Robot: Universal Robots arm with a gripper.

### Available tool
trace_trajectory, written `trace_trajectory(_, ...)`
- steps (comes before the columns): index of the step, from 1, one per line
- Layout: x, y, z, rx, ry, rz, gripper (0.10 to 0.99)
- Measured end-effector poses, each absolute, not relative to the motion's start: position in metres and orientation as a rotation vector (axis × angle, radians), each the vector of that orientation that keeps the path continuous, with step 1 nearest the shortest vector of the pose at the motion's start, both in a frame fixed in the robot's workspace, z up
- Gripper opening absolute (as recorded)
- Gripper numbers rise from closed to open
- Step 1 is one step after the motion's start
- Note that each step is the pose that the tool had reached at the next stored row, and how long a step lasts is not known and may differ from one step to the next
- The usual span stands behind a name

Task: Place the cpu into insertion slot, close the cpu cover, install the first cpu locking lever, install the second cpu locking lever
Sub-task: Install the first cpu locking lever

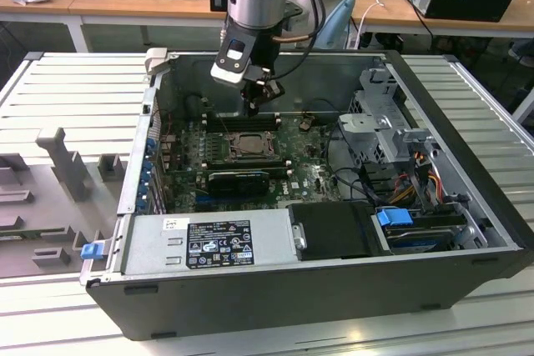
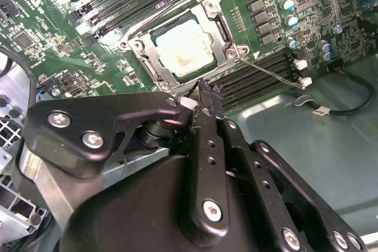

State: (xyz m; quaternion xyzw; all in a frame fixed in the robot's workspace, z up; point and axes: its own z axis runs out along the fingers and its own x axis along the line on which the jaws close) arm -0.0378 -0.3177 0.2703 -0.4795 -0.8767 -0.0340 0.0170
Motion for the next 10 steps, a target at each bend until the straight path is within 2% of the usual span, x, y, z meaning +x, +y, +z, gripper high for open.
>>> trace_trajectory(10, -0.0378, -0.3176, 0.2699, -1.298, -2.816, -0.102, 0.106)
